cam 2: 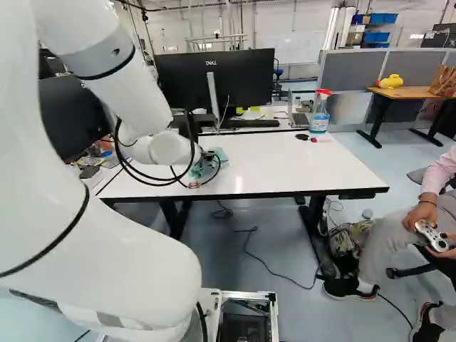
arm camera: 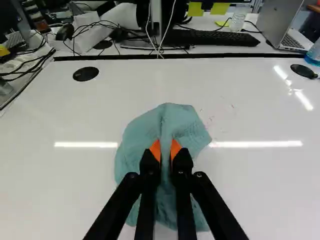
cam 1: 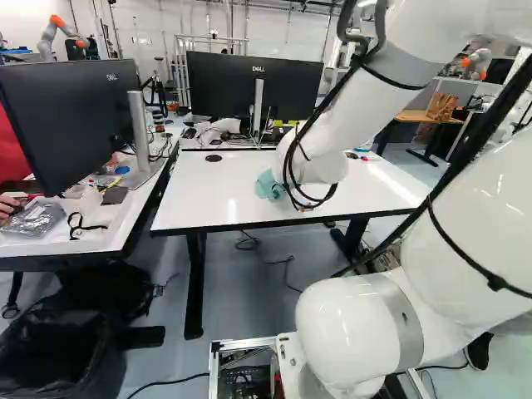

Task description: Clean the table with the green towel

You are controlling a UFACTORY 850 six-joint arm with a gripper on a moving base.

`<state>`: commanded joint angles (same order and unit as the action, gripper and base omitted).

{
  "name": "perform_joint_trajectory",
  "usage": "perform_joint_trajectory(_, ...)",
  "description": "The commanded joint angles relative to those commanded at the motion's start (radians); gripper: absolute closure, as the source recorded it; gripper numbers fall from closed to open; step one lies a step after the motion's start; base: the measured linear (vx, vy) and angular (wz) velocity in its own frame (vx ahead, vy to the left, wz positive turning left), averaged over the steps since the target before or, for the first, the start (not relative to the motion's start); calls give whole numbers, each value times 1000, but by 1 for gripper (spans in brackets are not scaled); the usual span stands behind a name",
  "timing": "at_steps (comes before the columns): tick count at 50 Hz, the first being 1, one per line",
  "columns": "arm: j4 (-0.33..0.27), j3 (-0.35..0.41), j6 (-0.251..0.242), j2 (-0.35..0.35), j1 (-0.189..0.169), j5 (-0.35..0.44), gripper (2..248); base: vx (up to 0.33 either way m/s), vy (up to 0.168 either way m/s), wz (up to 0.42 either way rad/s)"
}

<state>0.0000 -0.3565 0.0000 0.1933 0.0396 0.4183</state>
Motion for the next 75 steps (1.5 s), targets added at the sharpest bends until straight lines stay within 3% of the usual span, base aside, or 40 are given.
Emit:
perform_joint_trajectory(15,0,81,0,93,13,0,208,0,0,0)
perform_joint_trajectory(46,0,83,0,97,14,0,208,0,0,0)
perform_joint_trajectory(75,0,-41,0,30,-23,0,208,0,0,0)
